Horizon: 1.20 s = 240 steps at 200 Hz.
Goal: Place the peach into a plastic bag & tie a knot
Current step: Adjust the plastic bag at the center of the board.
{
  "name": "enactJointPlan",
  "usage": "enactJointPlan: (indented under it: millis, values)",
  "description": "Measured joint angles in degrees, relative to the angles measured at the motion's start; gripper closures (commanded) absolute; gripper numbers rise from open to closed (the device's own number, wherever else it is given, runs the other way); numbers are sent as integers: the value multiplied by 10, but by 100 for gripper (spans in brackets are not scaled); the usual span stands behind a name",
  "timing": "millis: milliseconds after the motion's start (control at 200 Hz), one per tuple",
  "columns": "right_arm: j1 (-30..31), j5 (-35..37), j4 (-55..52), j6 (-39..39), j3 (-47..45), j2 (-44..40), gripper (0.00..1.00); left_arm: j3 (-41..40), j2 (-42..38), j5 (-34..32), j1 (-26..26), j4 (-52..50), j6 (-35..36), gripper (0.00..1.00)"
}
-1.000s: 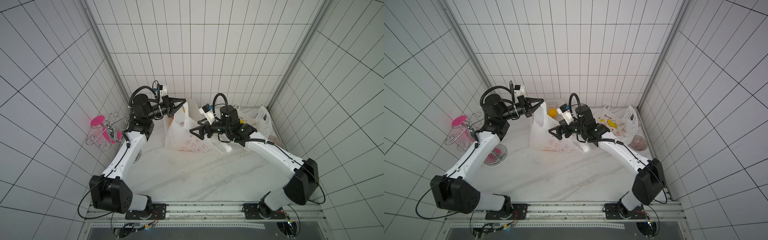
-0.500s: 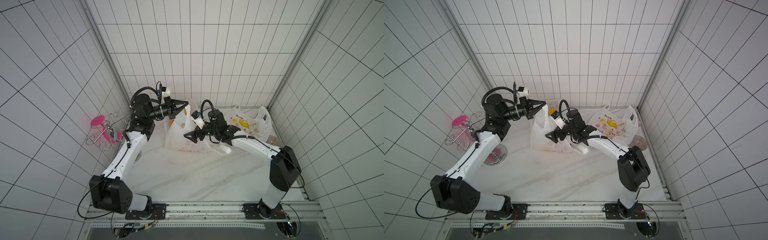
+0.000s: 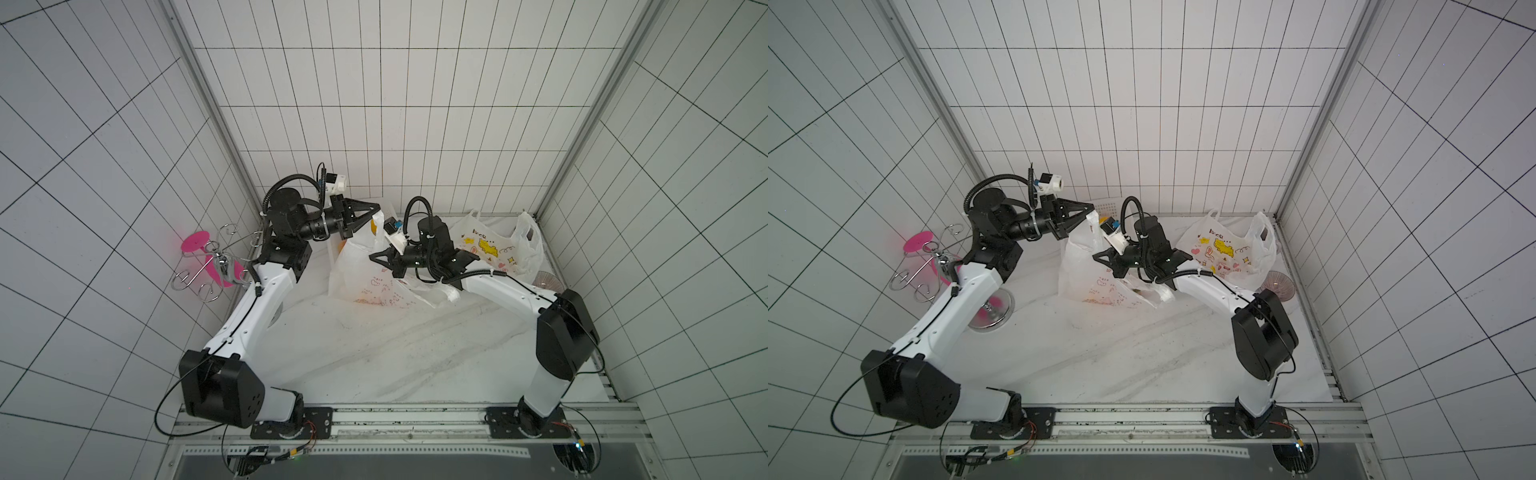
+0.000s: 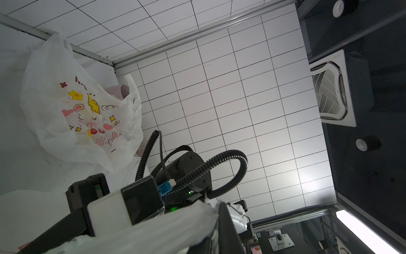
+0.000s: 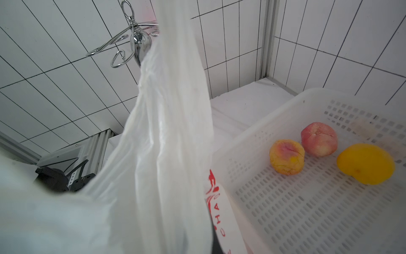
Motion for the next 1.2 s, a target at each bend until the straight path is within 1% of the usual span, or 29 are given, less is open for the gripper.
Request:
enactJointPlan:
  millis: [85, 105, 165, 205, 280, 315, 355, 400, 465, 550, 615, 705, 785, 875, 970, 1060, 1199]
  values:
    - [-4, -9, -42, 2, 0, -13, 100, 1, -5, 4, 0, 7, 6, 41]
    - [-6, -11, -56, 2, 1, -18, 100, 1, -7, 4, 0, 10, 13, 37]
    - [-13, -20, -94, 5, 1, -33, 100, 3, -16, 4, 2, 13, 31, 28]
    - [-20, -27, -120, 7, 1, -44, 100, 5, -24, 2, 3, 12, 44, 24]
    - [-36, -36, -176, 10, 2, -66, 100, 21, -38, -7, 3, -7, 86, 22]
    - [-45, -41, -203, 11, 4, -76, 100, 33, -45, -14, 4, -22, 118, 22]
    - [-56, -46, -237, 12, 6, -86, 100, 46, -55, -26, 4, -44, 161, 21]
    - [-67, -54, -273, 14, 10, -95, 100, 53, -70, -43, 4, -70, 212, 18]
    - [-80, -65, -316, 14, 12, -105, 100, 45, -99, -76, 3, -101, 286, 15]
    - [-89, -76, -364, 13, 13, -113, 100, -12, -147, -118, -2, -95, 367, 11]
    - [-89, -87, -393, 12, 13, -114, 100, -84, -177, -145, -11, -78, 420, 9]
    - [-89, -102, -422, 8, 13, -114, 100, -161, -179, -177, -30, -58, 484, 2]
    - [-89, -116, -440, 3, 13, -114, 100, -216, -153, -192, -43, -39, 515, 2]
    - [-89, -129, -459, -4, 13, -111, 100, -247, -113, -183, -48, -7, 518, 2]
    - [-89, -135, -472, -9, 14, -104, 100, -252, -84, -153, -51, 54, 503, 2]
    - [-89, -140, -483, -11, 20, -96, 100, -251, -78, -129, -66, 95, 502, 2]
    - [-89, -150, -488, -11, 40, -80, 100, -251, -78, -122, -109, 88, 548, 2]
